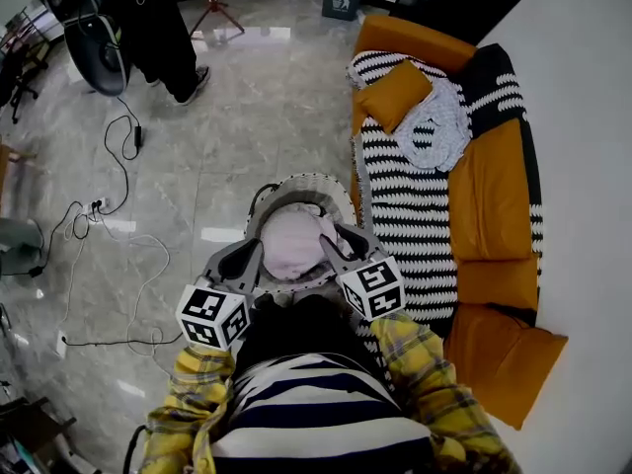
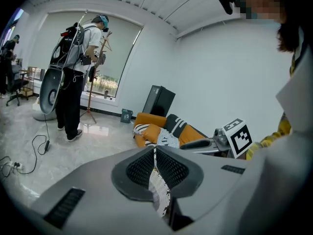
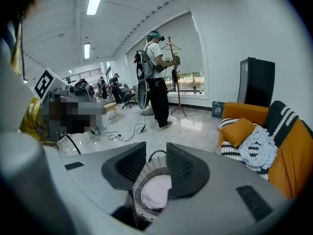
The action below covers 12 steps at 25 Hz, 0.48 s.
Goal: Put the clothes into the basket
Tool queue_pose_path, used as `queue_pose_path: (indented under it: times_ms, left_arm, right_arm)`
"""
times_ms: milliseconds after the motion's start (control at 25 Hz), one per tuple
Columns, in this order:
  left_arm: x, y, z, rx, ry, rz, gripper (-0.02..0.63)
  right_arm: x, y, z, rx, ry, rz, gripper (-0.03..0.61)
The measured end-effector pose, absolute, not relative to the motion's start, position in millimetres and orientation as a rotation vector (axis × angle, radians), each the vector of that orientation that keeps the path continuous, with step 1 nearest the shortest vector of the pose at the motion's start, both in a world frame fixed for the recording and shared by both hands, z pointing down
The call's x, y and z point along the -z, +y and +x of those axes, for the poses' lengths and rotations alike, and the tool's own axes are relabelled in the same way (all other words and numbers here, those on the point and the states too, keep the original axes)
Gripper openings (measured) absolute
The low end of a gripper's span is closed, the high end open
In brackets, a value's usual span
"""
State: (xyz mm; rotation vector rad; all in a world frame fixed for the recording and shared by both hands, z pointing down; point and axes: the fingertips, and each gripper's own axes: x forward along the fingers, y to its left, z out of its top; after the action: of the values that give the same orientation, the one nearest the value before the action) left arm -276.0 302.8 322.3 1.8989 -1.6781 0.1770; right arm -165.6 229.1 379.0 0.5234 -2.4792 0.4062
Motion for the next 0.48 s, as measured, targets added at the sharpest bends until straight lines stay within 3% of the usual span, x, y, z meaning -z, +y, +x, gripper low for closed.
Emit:
queue_pose_path:
  times_ms: [480]
  left_arm:
    - [-333.9,284.5,-269.8,-0.172,-1.549,1.985,0.026]
  right_arm:
    - [-388.7,215.1,-142.8,-0.519,-2.429,0.745,0.127]
